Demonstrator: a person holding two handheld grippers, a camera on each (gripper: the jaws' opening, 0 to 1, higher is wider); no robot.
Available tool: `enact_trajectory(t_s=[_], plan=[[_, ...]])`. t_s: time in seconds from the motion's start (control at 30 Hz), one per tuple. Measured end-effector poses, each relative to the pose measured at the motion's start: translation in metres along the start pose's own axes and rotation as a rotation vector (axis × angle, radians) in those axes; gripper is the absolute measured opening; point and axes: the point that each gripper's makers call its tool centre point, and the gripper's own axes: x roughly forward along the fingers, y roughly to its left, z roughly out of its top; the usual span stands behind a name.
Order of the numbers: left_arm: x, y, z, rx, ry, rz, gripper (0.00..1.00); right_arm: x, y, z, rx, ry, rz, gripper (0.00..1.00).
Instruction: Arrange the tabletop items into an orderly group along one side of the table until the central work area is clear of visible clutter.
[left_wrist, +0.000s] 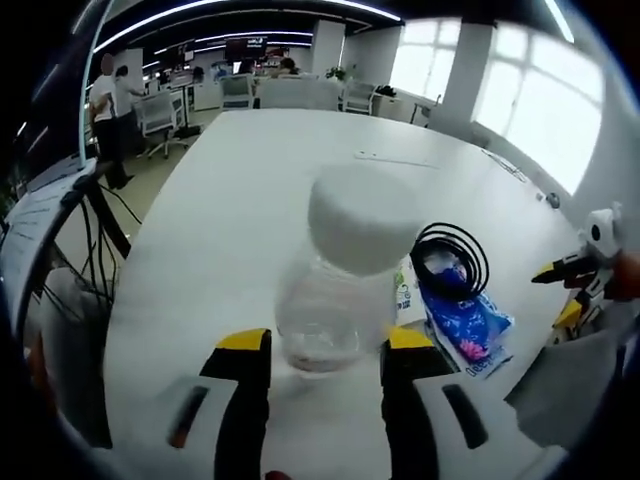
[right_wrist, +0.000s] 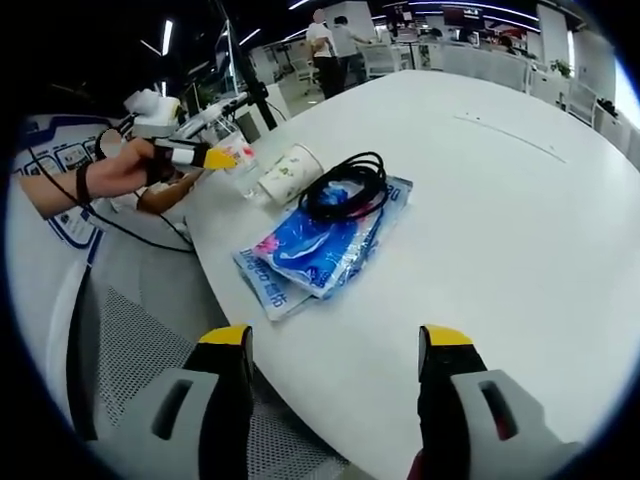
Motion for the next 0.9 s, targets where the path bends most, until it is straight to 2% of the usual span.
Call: enact_trajectory(t_s=[0.17,0.37,0.9], plan=[[0.0,-0.001,0.003,0.029,-0.01,-0.026,0.46,0.0,0.001,-0.001,-0.004,0.008,0.0,0.66],[0.001,-0.007,0.009,0.057,-0.016,-0.083,0.4,0.002,0.003,0.003,-0.011,0.007,0.0,0.66],[0.003,-0.004,0.008,0.003,-0.042,-0.062,0.38,0.006,0.005,0.001,-0.008,0.019,0.004,0.66]])
